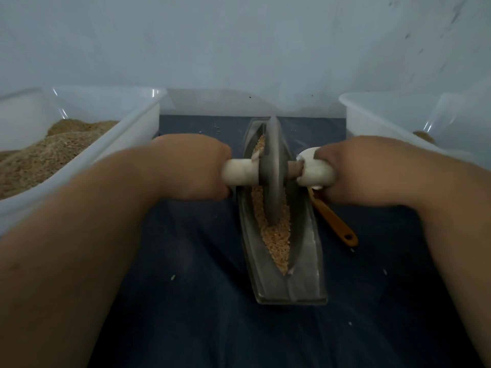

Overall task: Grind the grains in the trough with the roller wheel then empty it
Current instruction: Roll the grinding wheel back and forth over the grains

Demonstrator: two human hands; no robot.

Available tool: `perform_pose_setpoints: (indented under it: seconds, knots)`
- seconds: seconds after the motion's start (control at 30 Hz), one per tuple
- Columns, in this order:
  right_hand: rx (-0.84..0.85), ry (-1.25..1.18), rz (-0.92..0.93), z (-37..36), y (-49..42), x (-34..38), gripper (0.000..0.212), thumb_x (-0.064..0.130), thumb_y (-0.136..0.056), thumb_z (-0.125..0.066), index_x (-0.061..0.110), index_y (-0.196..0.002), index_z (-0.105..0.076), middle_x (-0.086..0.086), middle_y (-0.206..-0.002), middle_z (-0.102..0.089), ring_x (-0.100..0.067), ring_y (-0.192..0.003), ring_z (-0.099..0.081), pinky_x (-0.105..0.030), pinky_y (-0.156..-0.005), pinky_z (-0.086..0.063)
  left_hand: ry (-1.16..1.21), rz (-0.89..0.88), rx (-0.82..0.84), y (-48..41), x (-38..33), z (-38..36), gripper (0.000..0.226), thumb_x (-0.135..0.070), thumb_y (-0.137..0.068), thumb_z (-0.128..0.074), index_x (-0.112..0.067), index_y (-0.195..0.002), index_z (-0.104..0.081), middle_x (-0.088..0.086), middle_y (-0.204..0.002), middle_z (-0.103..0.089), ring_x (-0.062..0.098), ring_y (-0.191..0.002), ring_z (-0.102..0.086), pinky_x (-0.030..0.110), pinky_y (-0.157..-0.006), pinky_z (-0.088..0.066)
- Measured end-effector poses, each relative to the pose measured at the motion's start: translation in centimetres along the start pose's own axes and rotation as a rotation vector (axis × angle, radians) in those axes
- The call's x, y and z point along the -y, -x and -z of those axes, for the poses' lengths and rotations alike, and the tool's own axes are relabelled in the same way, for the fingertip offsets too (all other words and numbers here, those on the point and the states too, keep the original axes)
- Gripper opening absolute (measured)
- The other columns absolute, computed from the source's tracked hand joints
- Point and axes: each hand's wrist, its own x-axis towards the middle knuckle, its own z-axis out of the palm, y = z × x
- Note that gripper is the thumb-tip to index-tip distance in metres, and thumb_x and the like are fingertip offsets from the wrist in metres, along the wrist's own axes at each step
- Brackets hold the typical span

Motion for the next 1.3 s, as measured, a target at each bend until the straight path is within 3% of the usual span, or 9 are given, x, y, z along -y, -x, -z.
perform_pose_setpoints:
  seconds: [0.13, 0.23, 0.33, 0.43, 0.57, 0.7, 0.87, 1.03, 1.3]
  knots:
    - [0.205, -0.11, 0.08, 2.7, 3.5, 0.8, 0.029, 0.064, -0.059, -0.056, 0.047, -0.082, -0.05, 0.042, -0.082, -0.052, 0.016, -0.073, -0.052, -0.01, -0.056, -0.041, 0.094, -0.073, 0.183, 2.0, -0.2, 1.5, 0.034, -0.06, -0.058, -0.064, -0.034, -0.079, -0.062, -0.01, -0.069, -0.066, 0.002, -0.06, -0.061, 0.027, -0.062, -0.054]
    - [0.166, -0.141, 0.075, 2.3, 3.4, 0.8, 0.015, 0.044, -0.074, -0.064, 0.036, -0.079, -0.052, 0.038, -0.085, -0.053, 0.013, -0.074, -0.053, -0.007, -0.061, -0.039, 0.089, -0.066, 0.165, 2.1, -0.4, 1.3, 0.026, -0.056, -0.061, -0.065, -0.033, -0.073, -0.06, -0.01, -0.065, -0.065, 0.003, -0.058, -0.061, 0.027, -0.061, -0.053]
    - [0.079, -0.149, 0.04, 0.8, 1.9, 0.5, 0.023, 0.031, -0.082, -0.068, 0.041, -0.081, -0.046, 0.013, -0.073, -0.058, -0.002, -0.065, -0.055, -0.017, -0.054, -0.039, 0.055, -0.046, 0.049, 1.1, -0.3, 0.6, 0.021, -0.05, -0.069, -0.064, -0.033, -0.08, -0.059, -0.01, -0.069, -0.061, 0.004, -0.063, -0.056, 0.032, -0.062, -0.051]
    - [-0.082, -0.081, -0.032, -1.3, -0.5, -0.2, 0.022, 0.026, -0.083, -0.064, 0.038, -0.092, -0.048, 0.008, -0.082, -0.058, -0.012, -0.07, -0.055, -0.037, -0.065, -0.05, -0.074, 0.054, -0.221, -0.7, -0.3, -1.1, 0.022, -0.051, -0.071, -0.057, -0.033, -0.081, -0.05, -0.011, -0.067, -0.05, 0.008, -0.06, -0.047, 0.029, -0.056, -0.039]
    - [-0.471, 0.175, -0.099, -3.7, -3.4, -0.5, 0.025, 0.011, -0.078, -0.061, 0.022, -0.099, -0.054, -0.003, -0.084, -0.054, -0.027, -0.07, -0.051, -0.034, -0.061, -0.034, -0.14, 0.135, -0.463, -2.9, -0.6, -2.8, 0.016, -0.044, -0.078, -0.06, -0.031, -0.084, -0.052, -0.011, -0.069, -0.041, 0.021, -0.071, -0.051, 0.03, -0.061, -0.031]
    - [-0.625, 0.208, -0.111, -4.5, -4.2, -0.6, 0.023, 0.007, -0.072, -0.062, 0.017, -0.091, -0.057, -0.006, -0.078, -0.052, -0.032, -0.067, -0.049, -0.035, -0.062, -0.026, -0.093, 0.139, -0.498, -3.5, -0.1, -3.3, 0.013, -0.038, -0.077, -0.061, -0.029, -0.085, -0.055, -0.007, -0.074, -0.051, 0.021, -0.071, -0.051, 0.032, -0.064, -0.033]
    - [-0.351, 0.122, -0.131, -3.1, -3.1, -0.4, 0.021, 0.022, -0.075, -0.062, 0.027, -0.072, -0.041, 0.006, -0.067, -0.048, -0.016, -0.057, -0.046, -0.029, -0.052, -0.035, -0.086, 0.133, -0.314, -2.5, -0.2, -2.1, 0.023, -0.046, -0.076, -0.059, -0.031, -0.073, -0.042, -0.01, -0.066, -0.045, 0.014, -0.059, -0.043, 0.028, -0.056, -0.035]
    - [0.062, 0.032, -0.036, 0.4, 1.1, 0.5, 0.019, 0.034, -0.067, -0.07, 0.034, -0.071, -0.051, 0.009, -0.065, -0.058, -0.007, -0.059, -0.057, -0.032, -0.057, -0.052, 0.027, -0.033, 0.083, 0.3, 0.0, 0.4, 0.03, -0.058, -0.064, -0.064, -0.032, -0.076, -0.059, -0.009, -0.067, -0.061, 0.003, -0.059, -0.056, 0.025, -0.053, -0.044]
    - [0.095, 0.005, -0.058, 0.7, 1.6, 1.2, 0.017, 0.029, -0.069, -0.069, 0.033, -0.071, -0.052, 0.008, -0.066, -0.058, -0.008, -0.061, -0.057, -0.031, -0.057, -0.05, 0.035, -0.04, 0.169, 1.1, -0.2, 0.7, 0.019, -0.046, -0.066, -0.065, -0.03, -0.074, -0.062, -0.017, -0.054, -0.064, -0.001, -0.052, -0.06, 0.025, -0.055, -0.049]
